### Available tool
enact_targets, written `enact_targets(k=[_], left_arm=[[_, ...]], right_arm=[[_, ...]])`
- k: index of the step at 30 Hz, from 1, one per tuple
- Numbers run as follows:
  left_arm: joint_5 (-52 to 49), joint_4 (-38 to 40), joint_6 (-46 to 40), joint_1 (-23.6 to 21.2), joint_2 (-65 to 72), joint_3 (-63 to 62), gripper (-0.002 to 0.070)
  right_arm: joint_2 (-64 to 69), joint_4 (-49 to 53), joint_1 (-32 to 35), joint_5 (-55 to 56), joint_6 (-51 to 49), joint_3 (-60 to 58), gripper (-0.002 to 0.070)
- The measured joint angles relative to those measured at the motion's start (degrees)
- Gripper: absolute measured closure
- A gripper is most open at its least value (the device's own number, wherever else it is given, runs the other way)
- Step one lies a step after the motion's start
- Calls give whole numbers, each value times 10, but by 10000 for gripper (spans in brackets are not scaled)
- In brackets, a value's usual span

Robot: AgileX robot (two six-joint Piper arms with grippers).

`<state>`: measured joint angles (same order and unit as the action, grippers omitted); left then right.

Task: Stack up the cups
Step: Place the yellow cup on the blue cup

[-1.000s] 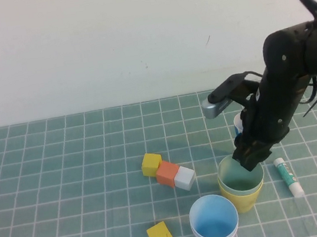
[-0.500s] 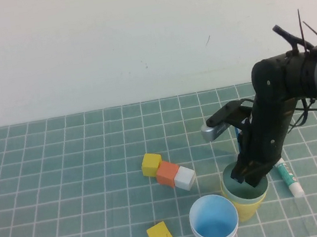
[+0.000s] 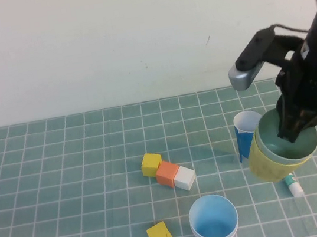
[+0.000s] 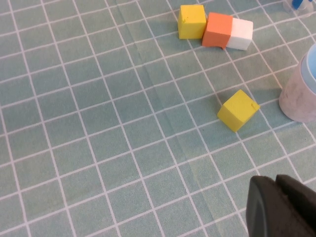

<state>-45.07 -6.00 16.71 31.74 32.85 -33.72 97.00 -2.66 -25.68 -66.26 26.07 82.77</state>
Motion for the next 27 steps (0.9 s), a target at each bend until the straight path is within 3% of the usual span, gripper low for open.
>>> enact_targets(k=[11,22,27], left_arm=[[0,0,0,0,0,0,677],[-30,0,0,0,0,0,677],[-32,0,0,0,0,0,677]], right_arm=[[-3,-34,-87,11,37,0,645],[80,-72,-98,69,61,0,644],[105,-83,-98,90,66,0,581]])
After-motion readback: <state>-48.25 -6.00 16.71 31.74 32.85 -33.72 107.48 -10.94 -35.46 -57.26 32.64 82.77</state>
